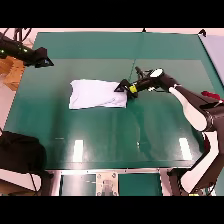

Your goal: Fold the shirts.

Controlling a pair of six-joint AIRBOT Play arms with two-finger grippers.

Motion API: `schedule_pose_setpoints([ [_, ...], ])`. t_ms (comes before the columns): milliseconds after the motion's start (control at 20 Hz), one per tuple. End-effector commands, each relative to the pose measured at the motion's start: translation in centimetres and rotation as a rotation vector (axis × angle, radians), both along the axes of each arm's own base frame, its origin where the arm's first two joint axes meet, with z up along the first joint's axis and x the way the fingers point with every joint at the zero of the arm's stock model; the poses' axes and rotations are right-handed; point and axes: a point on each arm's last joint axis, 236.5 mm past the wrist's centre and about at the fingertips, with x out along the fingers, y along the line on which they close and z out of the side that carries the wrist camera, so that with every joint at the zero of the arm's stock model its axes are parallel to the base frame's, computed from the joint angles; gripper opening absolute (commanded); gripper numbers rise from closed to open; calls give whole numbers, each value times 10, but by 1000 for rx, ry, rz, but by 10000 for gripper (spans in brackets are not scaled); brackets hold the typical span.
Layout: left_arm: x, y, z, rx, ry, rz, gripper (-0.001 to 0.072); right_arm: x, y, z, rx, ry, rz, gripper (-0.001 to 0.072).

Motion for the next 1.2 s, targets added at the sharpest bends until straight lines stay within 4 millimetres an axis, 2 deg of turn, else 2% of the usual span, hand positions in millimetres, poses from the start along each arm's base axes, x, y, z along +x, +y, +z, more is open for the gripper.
schedule_pose_setpoints([
  [0, -2, 0, 0, -1, 7, -2, 23, 9, 30, 4, 39, -51, -42, 148],
  [50, -2, -1, -1, -1, 10, -4, 23, 9, 33, 11, 49, -58, -24, 25],
  [100, -4, -1, -1, -1, 15, -7, 23, 12, 31, 21, 60, -69, -13, 20],
  [200, -6, -1, -2, -1, 24, -12, 23, 28, 20, 59, 84, -142, -10, 19],
  [300, -6, -2, -2, -1, 25, -14, 22, 50, -12, 122, 103, -260, -43, 19],
  [400, -8, -2, -2, -1, 30, -19, 23, 62, -66, 194, 88, -394, -86, 19],
  [500, -11, -2, -3, 0, 41, -27, 22, 62, -135, 260, 63, -498, -181, 19],
  [550, -12, -3, -4, -1, 47, -31, 22, 59, -176, 286, 44, -542, -252, 19],
  [650, -15, -3, -5, -1, 58, -38, 23, 48, -259, 318, -1, -588, -403, 19],
  [700, -16, -4, -5, -2, 59, -39, 23, 40, -299, 325, -28, -597, -472, 19],
  [800, -15, -4, -5, -2, 58, -38, 23, 18, -385, 324, -81, -581, -622, 19],
  [950, -15, -4, -5, -1, 58, -38, 22, -25, -490, 316, -179, -566, -804, 19],
  [1050, -15, -4, -4, -2, 58, -38, 23, -61, -537, 304, -245, -520, -878, 19],
  [1150, -15, -4, -5, -2, 58, -38, 22, -100, -564, 288, -288, -433, -917, 19],
])
